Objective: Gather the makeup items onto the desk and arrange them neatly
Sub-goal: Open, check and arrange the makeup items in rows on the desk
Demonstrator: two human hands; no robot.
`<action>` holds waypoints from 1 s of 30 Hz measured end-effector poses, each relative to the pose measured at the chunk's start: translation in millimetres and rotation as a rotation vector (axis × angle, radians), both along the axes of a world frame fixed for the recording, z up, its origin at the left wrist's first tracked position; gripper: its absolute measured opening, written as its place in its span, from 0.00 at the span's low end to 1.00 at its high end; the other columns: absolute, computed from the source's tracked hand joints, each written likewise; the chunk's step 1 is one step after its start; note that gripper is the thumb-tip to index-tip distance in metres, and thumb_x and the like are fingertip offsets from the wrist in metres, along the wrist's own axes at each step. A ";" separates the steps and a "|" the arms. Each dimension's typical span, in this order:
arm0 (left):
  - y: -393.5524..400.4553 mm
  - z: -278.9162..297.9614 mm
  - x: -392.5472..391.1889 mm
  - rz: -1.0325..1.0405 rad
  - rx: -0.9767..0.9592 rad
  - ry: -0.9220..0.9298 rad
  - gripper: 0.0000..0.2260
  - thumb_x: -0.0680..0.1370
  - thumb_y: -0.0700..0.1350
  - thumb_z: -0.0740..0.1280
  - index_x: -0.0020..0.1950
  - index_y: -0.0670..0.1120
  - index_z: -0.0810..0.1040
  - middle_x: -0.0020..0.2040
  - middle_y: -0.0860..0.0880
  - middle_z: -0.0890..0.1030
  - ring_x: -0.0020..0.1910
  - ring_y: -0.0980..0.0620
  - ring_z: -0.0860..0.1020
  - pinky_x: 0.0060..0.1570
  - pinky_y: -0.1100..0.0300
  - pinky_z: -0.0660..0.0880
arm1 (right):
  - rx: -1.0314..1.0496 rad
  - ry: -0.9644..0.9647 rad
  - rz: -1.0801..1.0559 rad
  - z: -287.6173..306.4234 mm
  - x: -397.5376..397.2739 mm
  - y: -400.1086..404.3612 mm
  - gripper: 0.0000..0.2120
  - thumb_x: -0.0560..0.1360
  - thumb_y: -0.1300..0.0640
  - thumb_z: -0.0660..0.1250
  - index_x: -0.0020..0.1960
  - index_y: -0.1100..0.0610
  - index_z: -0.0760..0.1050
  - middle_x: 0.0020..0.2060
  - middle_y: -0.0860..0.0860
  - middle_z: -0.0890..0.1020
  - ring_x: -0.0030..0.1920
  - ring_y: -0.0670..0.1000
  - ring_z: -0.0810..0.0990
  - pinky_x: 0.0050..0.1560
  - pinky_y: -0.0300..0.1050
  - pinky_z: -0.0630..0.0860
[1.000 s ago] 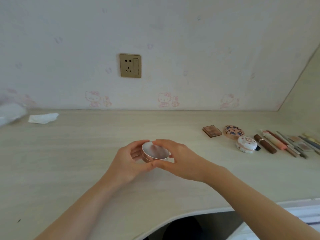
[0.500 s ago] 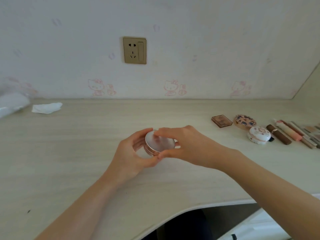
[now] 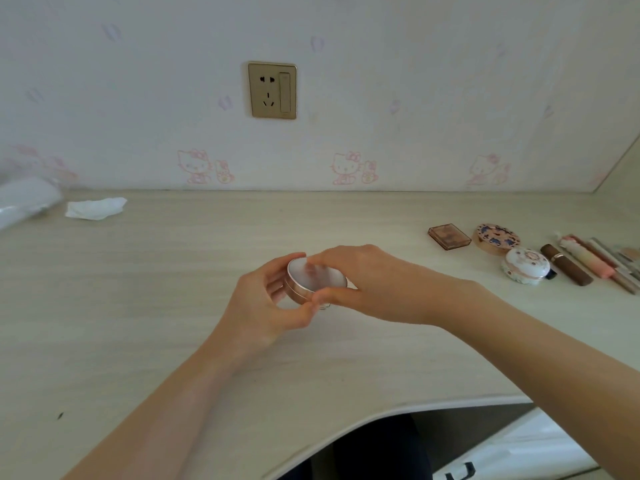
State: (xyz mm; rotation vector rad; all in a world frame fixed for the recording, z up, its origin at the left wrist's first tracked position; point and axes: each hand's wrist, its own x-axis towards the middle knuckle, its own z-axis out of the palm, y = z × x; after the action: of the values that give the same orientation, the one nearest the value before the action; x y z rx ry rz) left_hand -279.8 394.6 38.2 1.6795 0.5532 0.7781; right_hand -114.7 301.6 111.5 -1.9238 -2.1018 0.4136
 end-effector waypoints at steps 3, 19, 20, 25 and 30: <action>1.1 -1.5 1.3 -0.019 0.002 0.015 0.33 0.58 0.47 0.74 0.63 0.45 0.76 0.53 0.50 0.84 0.53 0.54 0.81 0.54 0.65 0.75 | -0.046 0.011 -0.004 1.4 4.3 -0.3 0.26 0.72 0.38 0.67 0.66 0.43 0.66 0.59 0.43 0.71 0.58 0.46 0.71 0.60 0.45 0.70; 4.3 -7.4 2.2 -0.041 0.058 0.038 0.30 0.58 0.40 0.74 0.61 0.49 0.75 0.54 0.55 0.83 0.55 0.55 0.81 0.52 0.67 0.74 | -0.150 -0.090 0.076 13.8 3.7 13.2 0.27 0.74 0.45 0.67 0.72 0.45 0.66 0.50 0.46 0.77 0.45 0.48 0.73 0.47 0.42 0.71; 3.9 -7.9 2.7 -0.045 0.047 0.036 0.30 0.58 0.41 0.74 0.60 0.49 0.75 0.54 0.55 0.83 0.54 0.55 0.81 0.52 0.67 0.74 | -0.158 -0.093 0.080 15.0 5.3 13.5 0.25 0.75 0.45 0.67 0.71 0.45 0.67 0.49 0.45 0.77 0.45 0.47 0.73 0.47 0.41 0.71; 6.1 -9.0 6.2 -0.043 0.029 0.030 0.35 0.58 0.44 0.74 0.65 0.50 0.72 0.56 0.54 0.82 0.57 0.53 0.80 0.56 0.62 0.75 | -0.158 -0.079 0.076 17.9 8.9 12.2 0.24 0.76 0.47 0.65 0.71 0.45 0.67 0.52 0.43 0.78 0.48 0.47 0.74 0.50 0.44 0.72; 10.0 -13.0 0.9 -0.069 0.129 0.103 0.39 0.60 0.46 0.77 0.70 0.52 0.67 0.59 0.54 0.80 0.60 0.53 0.78 0.62 0.58 0.72 | -0.084 0.040 0.077 13.7 7.4 9.9 0.18 0.78 0.53 0.63 0.68 0.46 0.72 0.63 0.49 0.78 0.56 0.49 0.77 0.58 0.47 0.72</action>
State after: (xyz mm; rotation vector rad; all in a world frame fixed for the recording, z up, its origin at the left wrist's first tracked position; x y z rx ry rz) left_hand -278.9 404.6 25.2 1.8558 0.5223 0.6919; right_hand -107.3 311.5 125.2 -1.8672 -2.1711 0.5603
